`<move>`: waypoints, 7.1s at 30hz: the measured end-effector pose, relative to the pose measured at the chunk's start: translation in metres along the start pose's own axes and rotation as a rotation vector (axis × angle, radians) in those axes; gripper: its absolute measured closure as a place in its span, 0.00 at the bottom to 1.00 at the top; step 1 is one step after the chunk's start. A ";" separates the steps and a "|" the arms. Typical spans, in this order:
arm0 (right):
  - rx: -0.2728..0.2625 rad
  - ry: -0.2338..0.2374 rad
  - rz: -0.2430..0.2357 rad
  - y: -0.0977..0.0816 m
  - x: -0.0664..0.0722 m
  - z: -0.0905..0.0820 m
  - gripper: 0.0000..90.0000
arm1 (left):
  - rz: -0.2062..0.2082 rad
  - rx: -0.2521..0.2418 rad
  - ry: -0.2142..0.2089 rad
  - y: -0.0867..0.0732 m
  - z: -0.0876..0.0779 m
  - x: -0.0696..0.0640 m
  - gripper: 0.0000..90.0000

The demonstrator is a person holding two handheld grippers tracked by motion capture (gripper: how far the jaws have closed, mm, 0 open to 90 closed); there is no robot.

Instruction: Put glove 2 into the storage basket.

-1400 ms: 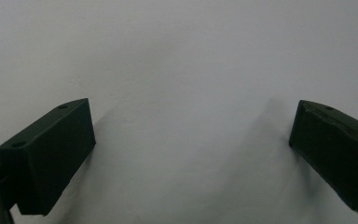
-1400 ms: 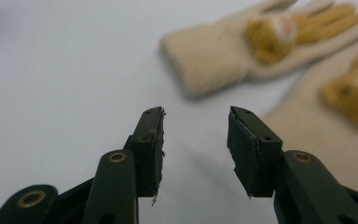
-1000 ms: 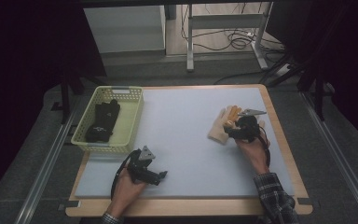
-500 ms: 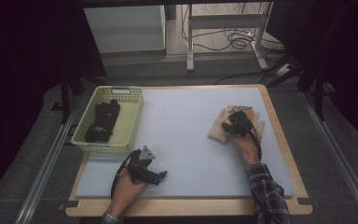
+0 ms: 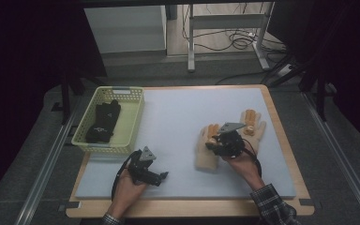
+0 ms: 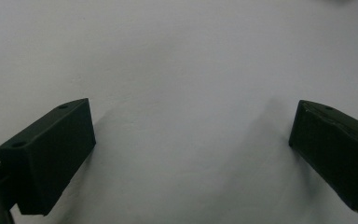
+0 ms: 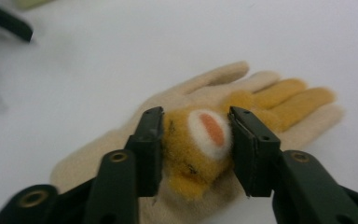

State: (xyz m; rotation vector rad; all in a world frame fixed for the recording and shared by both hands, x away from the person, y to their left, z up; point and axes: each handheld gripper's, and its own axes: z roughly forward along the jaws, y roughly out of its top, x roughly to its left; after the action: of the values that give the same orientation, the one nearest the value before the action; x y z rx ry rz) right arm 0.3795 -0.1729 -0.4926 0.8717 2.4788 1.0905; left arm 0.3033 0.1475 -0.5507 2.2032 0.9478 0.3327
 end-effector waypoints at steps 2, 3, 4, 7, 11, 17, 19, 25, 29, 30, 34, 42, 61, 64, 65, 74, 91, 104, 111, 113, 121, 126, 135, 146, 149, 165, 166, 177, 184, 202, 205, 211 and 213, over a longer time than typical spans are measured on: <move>0.011 -0.013 -0.017 -0.006 0.005 0.003 0.46 | 0.000 0.000 0.000 0.000 0.000 0.000 0.00; 0.000 -0.016 -0.003 -0.007 0.004 0.001 0.44 | 0.000 0.000 0.000 0.000 0.000 0.000 0.00; -0.019 -0.018 0.014 -0.007 0.001 -0.003 0.43 | 0.000 0.000 0.000 0.000 0.000 0.000 0.00; -0.056 -0.046 0.079 -0.010 -0.011 -0.017 0.48 | 0.000 0.000 0.000 0.000 0.000 0.000 0.00; -0.033 -0.068 0.166 -0.025 -0.024 -0.020 0.71 | 0.000 0.000 0.000 0.000 0.000 0.000 0.00; -0.011 -0.053 0.176 -0.036 -0.019 0.000 0.68 | 0.000 0.000 0.000 0.000 0.000 0.000 0.00; 0.032 -0.095 0.141 -0.038 -0.014 0.009 0.70 | 0.000 0.000 0.000 0.000 0.000 0.000 0.00; 0.011 -0.080 0.132 -0.040 -0.005 0.008 0.97 | 0.000 0.000 0.000 0.000 0.000 0.000 0.01; -0.001 -0.087 0.124 -0.034 -0.006 -0.007 0.97 | 0.000 0.000 -0.001 0.000 0.000 0.000 0.01; -0.001 -0.111 0.110 -0.028 -0.007 -0.020 0.97 | 0.000 0.000 -0.001 0.000 0.000 0.000 0.01; 0.001 -0.145 0.111 -0.020 -0.012 -0.047 0.97 | 0.000 0.000 -0.001 0.000 0.000 0.000 0.01; -0.002 -0.082 0.087 0.010 0.012 -0.044 0.96 | 0.001 -0.001 0.000 0.000 0.000 0.000 0.01; 0.004 -0.029 0.076 0.027 0.032 0.024 0.66 | 0.000 0.000 0.000 0.000 0.000 0.000 0.01; 0.019 -0.036 0.112 0.022 0.022 0.033 0.61 | 0.000 0.000 0.000 0.000 0.000 0.000 0.01; 0.030 -0.036 0.131 0.019 0.017 0.041 0.61 | 0.000 0.000 0.000 0.000 0.000 0.000 0.01; 0.061 -0.099 0.090 0.008 0.017 0.044 0.95 | 0.000 -0.001 0.000 0.000 0.000 0.000 0.01; -0.015 -0.143 0.149 -0.008 -0.044 -0.024 0.68 | 0.000 0.000 0.000 0.000 0.000 0.000 0.01; 0.011 -0.249 0.183 -0.047 -0.121 -0.046 0.47 | 0.001 0.001 -0.002 0.000 0.000 0.000 0.01; 0.044 -0.277 0.156 -0.058 -0.130 -0.024 0.64 | 0.002 0.002 -0.002 0.000 0.000 0.000 0.01; 0.039 -0.279 0.163 -0.058 -0.130 -0.027 0.69 | 0.001 0.002 -0.002 0.000 0.000 0.000 0.01; -0.024 -0.250 0.177 -0.049 -0.104 -0.054 0.72 | 0.000 0.000 -0.001 0.000 0.000 0.000 0.01; -0.078 -0.192 0.164 -0.035 -0.077 -0.070 0.72 | 0.000 0.000 -0.001 0.000 0.000 0.000 0.01; -0.119 -0.069 0.095 -0.005 -0.017 -0.087 0.72 | -0.002 -0.002 0.000 0.000 0.000 0.000 0.01; -0.053 0.035 0.021 0.023 0.044 -0.026 0.71 | 0.001 -0.002 0.001 0.000 0.000 0.000 0.01; -0.025 0.039 0.026 0.021 0.050 -0.006 0.71 | 0.000 -0.002 0.001 0.000 0.000 0.000 0.01; -0.046 0.013 0.064 0.001 0.032 -0.021 0.52 | 0.001 0.000 0.000 0.000 0.000 0.000 0.01; -0.041 0.009 0.076 -0.004 0.027 -0.025 0.58 | 0.001 0.001 -0.001 0.000 0.000 0.000 0.01; 0.020 0.110 0.072 -0.050 0.037 -0.018 0.88 | -0.001 -0.001 -0.002 0.000 0.000 0.000 0.01; 0.039 0.154 0.039 -0.047 0.056 -0.001 0.87 | 0.005 0.004 0.002 -0.003 -0.004 0.001 0.02; 0.006 0.129 -0.059 -0.010 0.091 0.051 0.85 | -0.057 0.007 0.053 -0.023 -0.022 0.022 0.00; 0.001 0.118 -0.076 -0.002 0.095 0.062 0.85 | -0.057 0.007 0.055 -0.023 -0.022 0.022 0.00; -0.003 0.113 -0.092 0.003 0.098 0.068 0.82 | -0.060 0.009 0.054 -0.023 -0.021 0.022 0.00; 0.000 0.123 -0.084 0.002 0.098 0.067 0.78 | -0.059 0.009 0.054 -0.023 -0.021 0.022 0.00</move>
State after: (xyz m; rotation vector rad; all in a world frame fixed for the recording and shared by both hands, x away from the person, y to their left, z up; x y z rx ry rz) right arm 0.3371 -0.0720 -0.5380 0.7139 2.5892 1.1477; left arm 0.2959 0.1853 -0.5525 2.1792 1.0435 0.3628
